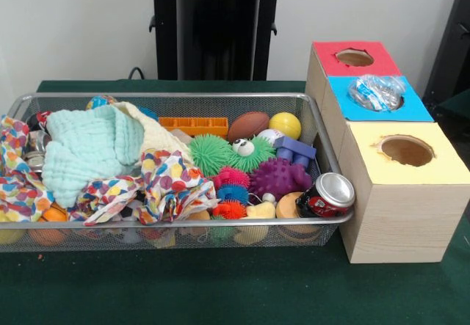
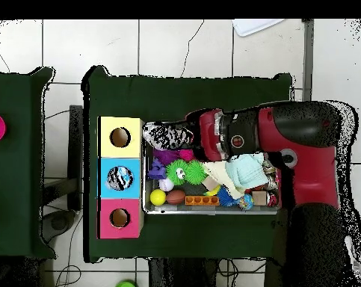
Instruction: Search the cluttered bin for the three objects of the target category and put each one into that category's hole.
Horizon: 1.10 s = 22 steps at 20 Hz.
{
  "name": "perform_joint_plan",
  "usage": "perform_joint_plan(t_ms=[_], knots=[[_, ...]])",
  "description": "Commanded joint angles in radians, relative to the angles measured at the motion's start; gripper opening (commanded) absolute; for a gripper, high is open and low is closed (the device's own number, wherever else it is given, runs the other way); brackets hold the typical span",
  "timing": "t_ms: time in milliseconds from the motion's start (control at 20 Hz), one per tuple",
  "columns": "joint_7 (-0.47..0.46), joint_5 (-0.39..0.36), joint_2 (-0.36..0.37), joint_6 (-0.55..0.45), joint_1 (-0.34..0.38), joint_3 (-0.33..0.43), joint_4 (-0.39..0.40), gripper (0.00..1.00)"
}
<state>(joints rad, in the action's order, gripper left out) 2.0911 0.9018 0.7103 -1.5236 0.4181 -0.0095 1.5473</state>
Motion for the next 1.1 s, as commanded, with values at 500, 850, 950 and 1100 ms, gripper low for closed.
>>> perform_joint_plan(t_ms=[500, 850, 950, 1100], knots=[[-0.147, 0.128, -0.033, 0.234, -0.042, 0.133, 0.148, 0.0], [-0.195, 0.116, -0.051, 0.302, -0.025, 0.163, 0.172, 0.0], [-0.2, 0.119, -0.048, 0.314, -0.022, 0.17, 0.181, 0.0], [-0.211, 0.128, -0.046, 0.336, -0.018, 0.183, 0.193, 0.0]])
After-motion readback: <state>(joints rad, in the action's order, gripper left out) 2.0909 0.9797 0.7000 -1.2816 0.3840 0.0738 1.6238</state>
